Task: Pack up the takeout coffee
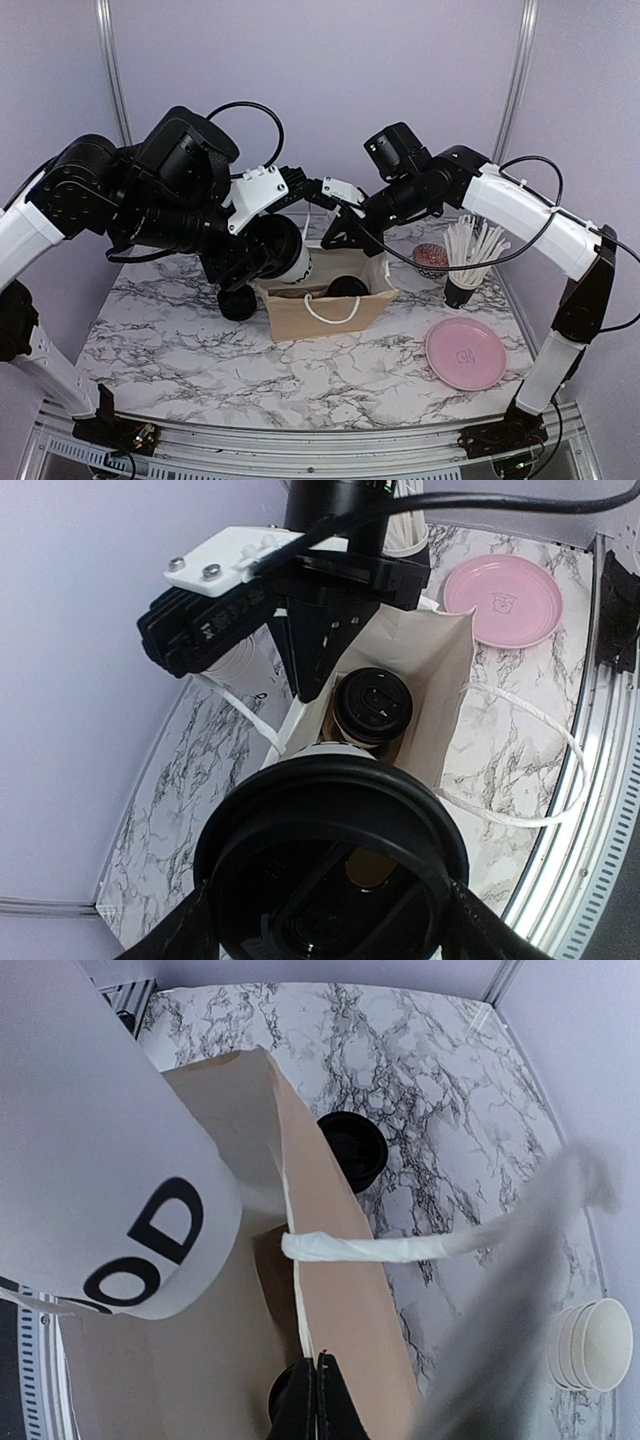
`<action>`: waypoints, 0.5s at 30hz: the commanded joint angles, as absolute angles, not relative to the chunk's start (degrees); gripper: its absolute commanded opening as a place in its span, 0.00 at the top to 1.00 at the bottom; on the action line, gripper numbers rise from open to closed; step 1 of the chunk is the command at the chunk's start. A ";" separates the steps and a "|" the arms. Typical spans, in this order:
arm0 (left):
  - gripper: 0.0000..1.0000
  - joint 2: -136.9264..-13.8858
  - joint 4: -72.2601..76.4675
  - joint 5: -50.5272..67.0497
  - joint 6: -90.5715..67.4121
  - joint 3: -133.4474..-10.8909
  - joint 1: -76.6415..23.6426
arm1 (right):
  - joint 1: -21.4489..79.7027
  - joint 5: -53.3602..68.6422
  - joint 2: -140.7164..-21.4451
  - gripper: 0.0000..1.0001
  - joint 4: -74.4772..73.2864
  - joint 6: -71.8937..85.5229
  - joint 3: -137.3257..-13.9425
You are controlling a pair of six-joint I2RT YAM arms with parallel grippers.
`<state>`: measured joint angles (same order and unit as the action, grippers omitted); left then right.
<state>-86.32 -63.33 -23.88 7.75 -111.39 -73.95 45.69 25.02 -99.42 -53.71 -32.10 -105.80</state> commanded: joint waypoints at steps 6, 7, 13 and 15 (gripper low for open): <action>0.47 -88.85 -61.81 -27.27 9.45 -106.25 -75.59 | 45.70 31.33 -95.49 1.00 -52.27 -27.25 -104.71; 0.47 -88.93 -61.77 -27.38 9.34 -105.72 -75.73 | 45.70 32.08 -94.94 0.99 -52.11 -26.99 -104.37; 0.48 -91.07 -61.20 -28.68 8.84 -103.58 -77.98 | 45.77 37.46 -93.57 0.94 -52.40 -25.95 -102.04; 0.48 -91.79 -61.08 -29.17 8.78 -102.73 -78.42 | 45.70 38.85 -93.54 0.90 -52.76 -25.76 -101.91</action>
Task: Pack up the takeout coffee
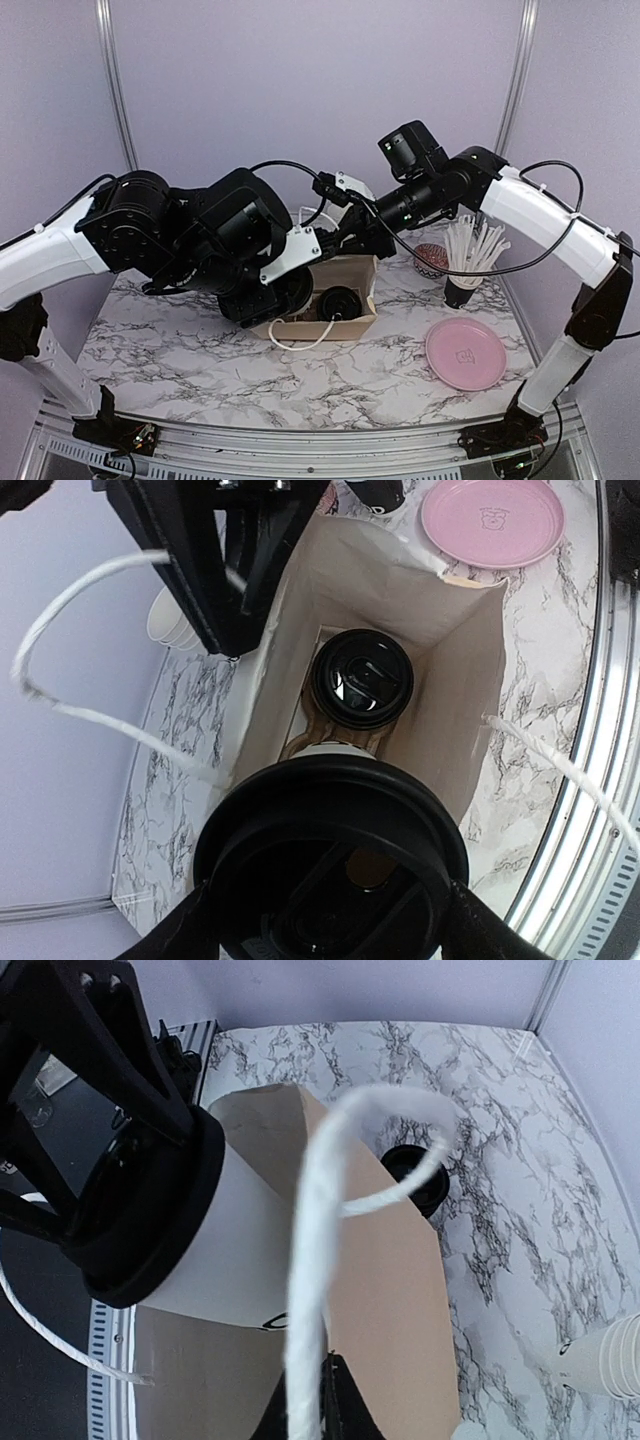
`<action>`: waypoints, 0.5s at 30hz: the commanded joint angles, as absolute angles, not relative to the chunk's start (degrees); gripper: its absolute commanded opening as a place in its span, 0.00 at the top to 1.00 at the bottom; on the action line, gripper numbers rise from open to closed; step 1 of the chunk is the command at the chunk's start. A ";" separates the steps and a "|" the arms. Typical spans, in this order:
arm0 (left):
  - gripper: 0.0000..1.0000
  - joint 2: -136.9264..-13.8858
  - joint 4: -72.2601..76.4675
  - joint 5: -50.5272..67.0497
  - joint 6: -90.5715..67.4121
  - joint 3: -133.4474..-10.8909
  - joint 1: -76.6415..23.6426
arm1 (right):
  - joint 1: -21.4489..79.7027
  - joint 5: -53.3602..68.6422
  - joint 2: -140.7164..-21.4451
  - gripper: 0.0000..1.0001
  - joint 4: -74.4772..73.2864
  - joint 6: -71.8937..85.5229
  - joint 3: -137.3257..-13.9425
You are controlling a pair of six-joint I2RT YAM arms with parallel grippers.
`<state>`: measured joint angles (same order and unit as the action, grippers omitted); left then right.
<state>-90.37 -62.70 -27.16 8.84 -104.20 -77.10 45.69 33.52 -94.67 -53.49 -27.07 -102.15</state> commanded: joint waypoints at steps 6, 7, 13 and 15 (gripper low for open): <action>0.49 -91.97 -60.83 -30.11 8.08 -99.82 -78.79 | 44.78 41.18 -93.48 0.71 -55.45 -28.38 -104.28; 0.49 -91.82 -60.73 -30.06 7.94 -99.42 -78.90 | 43.75 42.87 -93.53 0.67 -56.62 -29.50 -105.25; 0.50 -90.19 -60.71 -30.37 5.65 -97.03 -80.50 | 33.02 53.08 -96.22 0.55 -61.80 -32.58 -113.43; 0.50 -89.41 -60.47 -31.40 4.64 -95.63 -81.41 | 32.29 49.18 -97.44 0.54 -59.25 -31.21 -113.10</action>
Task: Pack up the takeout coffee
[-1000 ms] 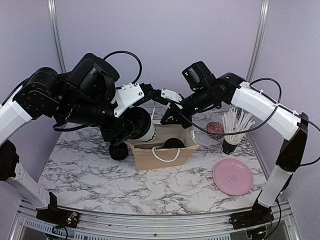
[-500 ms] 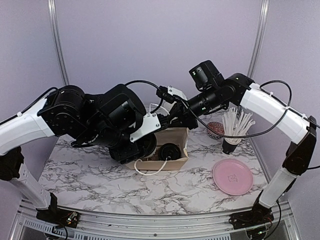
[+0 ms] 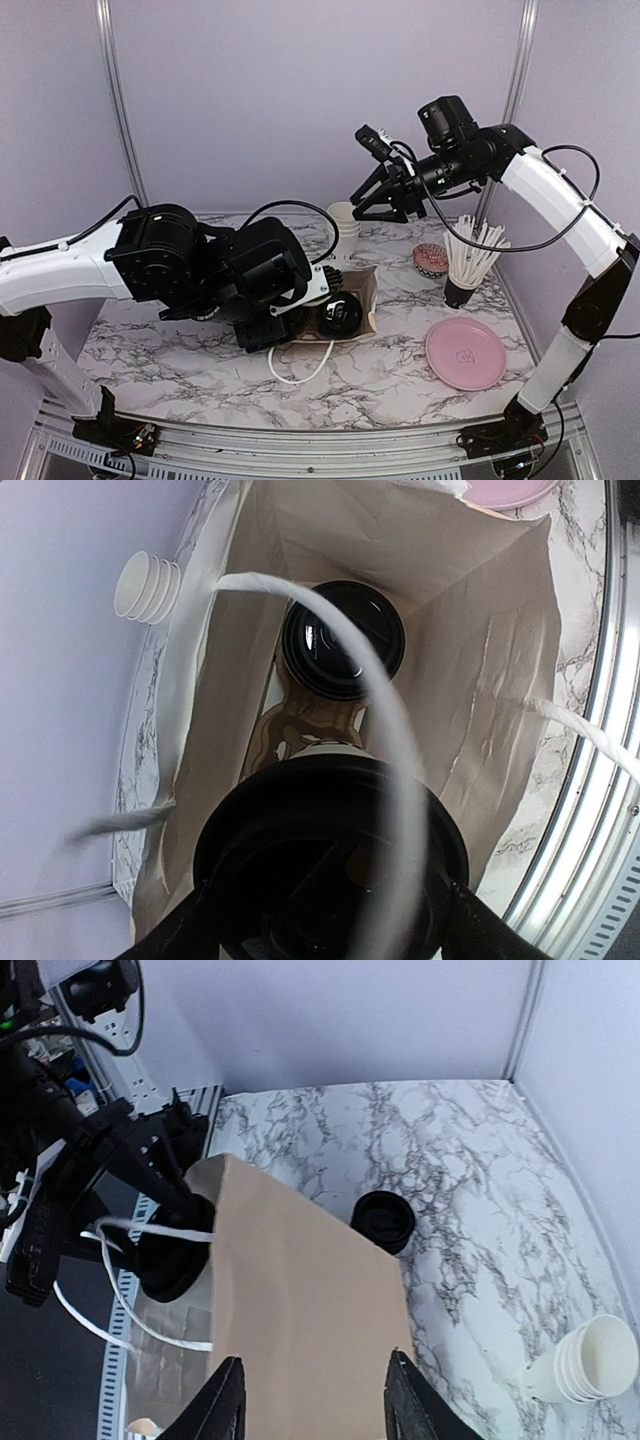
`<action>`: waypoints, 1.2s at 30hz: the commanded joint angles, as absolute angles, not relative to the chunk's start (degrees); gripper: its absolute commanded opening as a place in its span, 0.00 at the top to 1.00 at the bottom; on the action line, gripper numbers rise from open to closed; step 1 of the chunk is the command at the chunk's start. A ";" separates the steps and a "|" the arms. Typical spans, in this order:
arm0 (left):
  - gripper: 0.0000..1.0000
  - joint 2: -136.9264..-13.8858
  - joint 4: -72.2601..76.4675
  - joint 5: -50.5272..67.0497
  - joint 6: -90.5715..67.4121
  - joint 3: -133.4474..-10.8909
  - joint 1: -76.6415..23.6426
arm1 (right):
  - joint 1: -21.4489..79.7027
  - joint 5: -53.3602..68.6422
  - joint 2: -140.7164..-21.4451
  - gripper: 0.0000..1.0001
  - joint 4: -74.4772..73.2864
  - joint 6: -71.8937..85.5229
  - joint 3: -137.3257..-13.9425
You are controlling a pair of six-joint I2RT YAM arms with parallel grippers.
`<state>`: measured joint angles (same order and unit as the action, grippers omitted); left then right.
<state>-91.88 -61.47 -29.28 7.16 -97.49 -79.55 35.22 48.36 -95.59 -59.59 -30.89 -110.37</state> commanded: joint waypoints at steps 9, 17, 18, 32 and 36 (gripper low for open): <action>0.51 -87.48 -56.95 -38.09 3.11 -87.15 -83.40 | 32.35 34.92 -111.84 0.57 -50.80 -29.28 -112.95; 0.51 -85.97 -53.10 -41.94 4.44 -83.14 -84.46 | 33.19 34.04 -123.53 0.58 -48.47 -28.57 -116.95; 0.51 -85.63 -52.58 -42.16 4.82 -82.74 -84.55 | 33.53 33.85 -124.83 0.59 -48.52 -28.52 -117.53; 0.52 -80.59 -43.14 -44.72 10.17 -73.31 -85.38 | 37.15 30.22 -136.61 0.58 -48.19 -28.19 -125.23; 0.52 -79.91 -40.34 -44.13 12.12 -70.84 -85.30 | 37.65 30.89 -138.25 0.58 -49.48 -29.42 -125.80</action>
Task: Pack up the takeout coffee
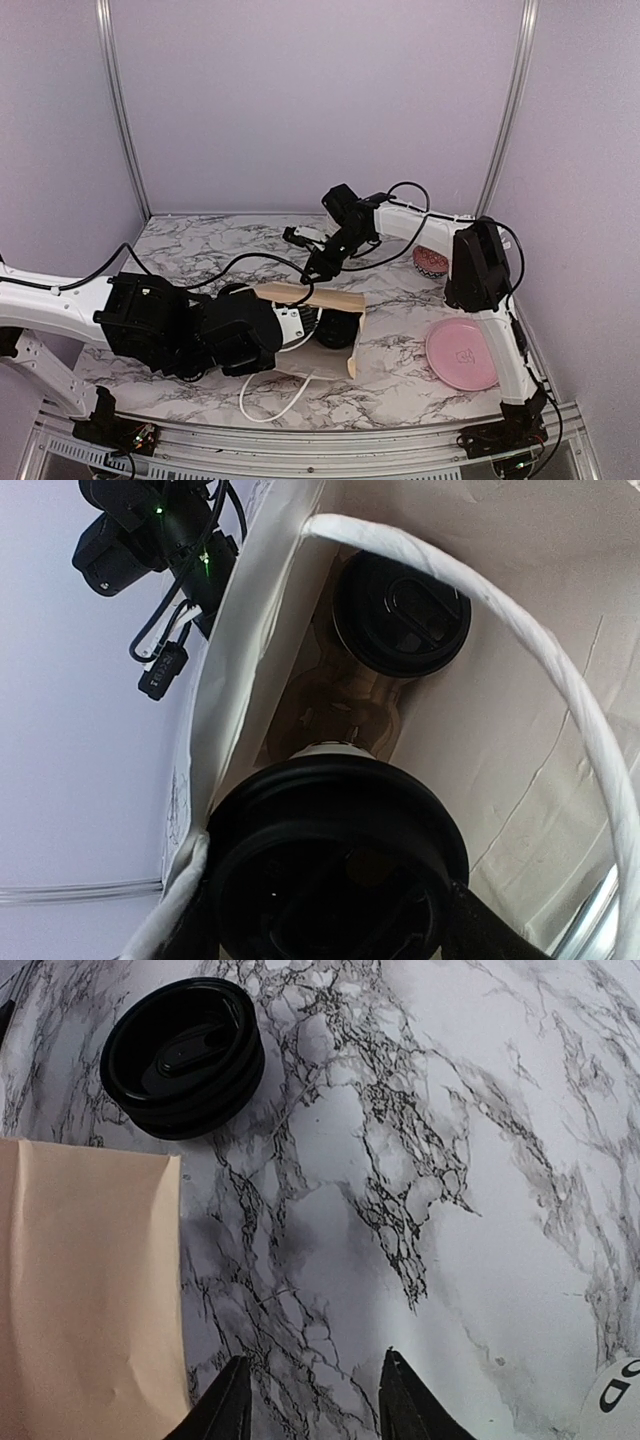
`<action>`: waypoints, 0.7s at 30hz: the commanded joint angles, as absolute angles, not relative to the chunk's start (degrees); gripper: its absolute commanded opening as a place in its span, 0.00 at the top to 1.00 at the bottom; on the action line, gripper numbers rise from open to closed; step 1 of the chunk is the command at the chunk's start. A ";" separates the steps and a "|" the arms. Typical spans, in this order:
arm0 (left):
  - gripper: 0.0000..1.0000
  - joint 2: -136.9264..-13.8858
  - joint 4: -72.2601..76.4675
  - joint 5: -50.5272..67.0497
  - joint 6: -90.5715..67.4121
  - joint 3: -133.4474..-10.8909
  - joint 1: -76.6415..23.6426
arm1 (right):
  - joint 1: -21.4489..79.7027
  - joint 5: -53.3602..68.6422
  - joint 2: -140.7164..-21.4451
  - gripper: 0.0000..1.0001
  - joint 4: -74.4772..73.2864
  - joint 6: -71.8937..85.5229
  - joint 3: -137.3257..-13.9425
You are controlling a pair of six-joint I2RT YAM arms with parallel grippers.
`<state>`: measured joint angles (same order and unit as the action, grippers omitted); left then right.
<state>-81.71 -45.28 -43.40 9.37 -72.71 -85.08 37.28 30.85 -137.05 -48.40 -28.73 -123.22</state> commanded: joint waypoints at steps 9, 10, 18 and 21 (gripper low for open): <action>0.52 -81.03 -35.16 -42.80 17.48 -67.67 -84.02 | 38.49 35.66 -139.69 0.58 -52.43 -32.26 -124.54; 0.52 -80.90 -34.35 -42.80 18.16 -67.22 -83.86 | 38.51 36.10 -139.85 0.58 -52.73 -32.44 -124.59; 0.52 -79.97 -28.10 -41.82 22.36 -62.74 -81.44 | 38.80 38.32 -141.35 0.58 -54.68 -33.24 -124.51; 0.52 -80.16 -26.27 -41.84 24.13 -61.39 -80.95 | 38.96 39.47 -142.01 0.58 -55.25 -33.36 -124.46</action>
<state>-81.30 -30.89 -42.00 21.10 -62.72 -81.78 38.04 36.69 -140.29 -53.08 -32.42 -123.20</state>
